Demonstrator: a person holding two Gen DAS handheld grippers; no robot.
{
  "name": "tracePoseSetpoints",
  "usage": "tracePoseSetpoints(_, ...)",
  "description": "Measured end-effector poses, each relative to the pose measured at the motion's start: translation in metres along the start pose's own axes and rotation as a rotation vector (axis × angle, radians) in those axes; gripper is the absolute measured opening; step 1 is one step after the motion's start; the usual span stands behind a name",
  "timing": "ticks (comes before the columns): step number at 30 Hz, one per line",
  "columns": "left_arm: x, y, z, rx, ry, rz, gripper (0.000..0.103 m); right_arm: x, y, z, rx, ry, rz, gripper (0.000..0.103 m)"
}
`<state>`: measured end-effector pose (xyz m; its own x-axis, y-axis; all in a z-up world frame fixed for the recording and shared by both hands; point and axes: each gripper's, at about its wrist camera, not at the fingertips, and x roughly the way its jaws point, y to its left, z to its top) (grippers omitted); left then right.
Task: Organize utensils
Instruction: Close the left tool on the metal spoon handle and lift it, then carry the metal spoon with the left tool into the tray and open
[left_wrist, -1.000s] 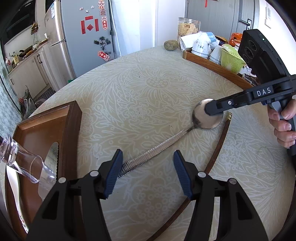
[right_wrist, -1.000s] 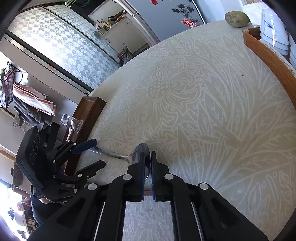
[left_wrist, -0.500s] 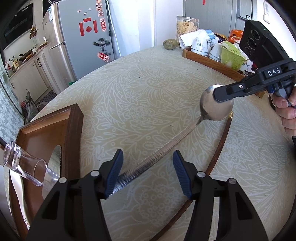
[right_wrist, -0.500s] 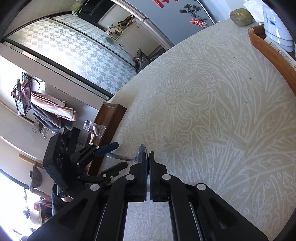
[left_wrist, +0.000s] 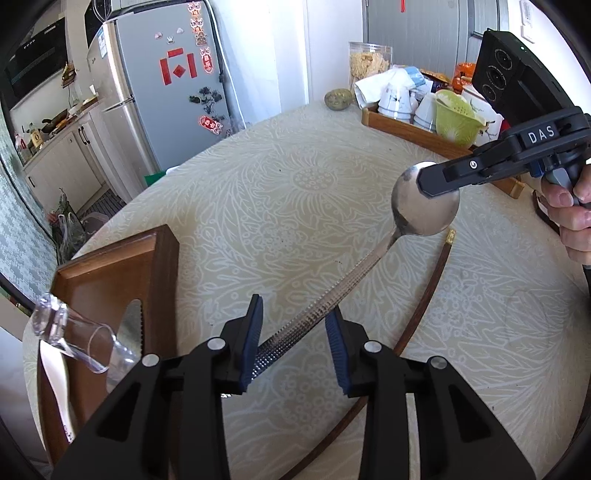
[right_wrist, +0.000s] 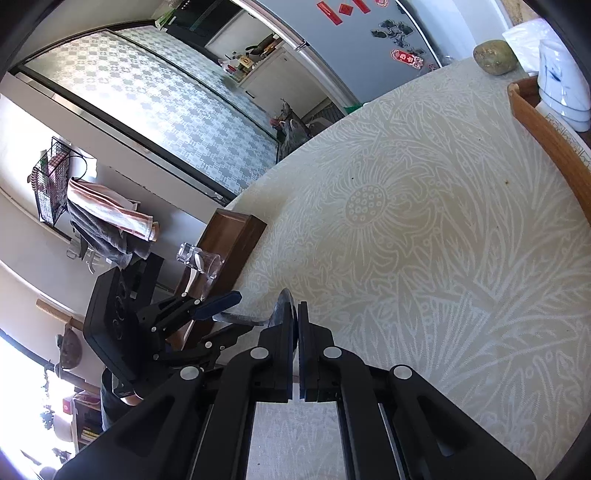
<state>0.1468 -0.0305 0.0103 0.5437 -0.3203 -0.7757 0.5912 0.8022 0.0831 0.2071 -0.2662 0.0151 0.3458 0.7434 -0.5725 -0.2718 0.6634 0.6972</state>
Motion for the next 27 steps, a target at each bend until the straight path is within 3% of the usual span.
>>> tracePoseSetpoints(12, -0.042, 0.020, -0.024, -0.048, -0.020, 0.056, 0.033, 0.020, 0.053, 0.002, -0.090, 0.038, 0.021, 0.002)
tracePoseSetpoints(27, -0.082, 0.071, -0.064, -0.166, -0.018, 0.142, 0.031, 0.080, 0.123, 0.016, -0.218, 0.125, 0.058, 0.002)
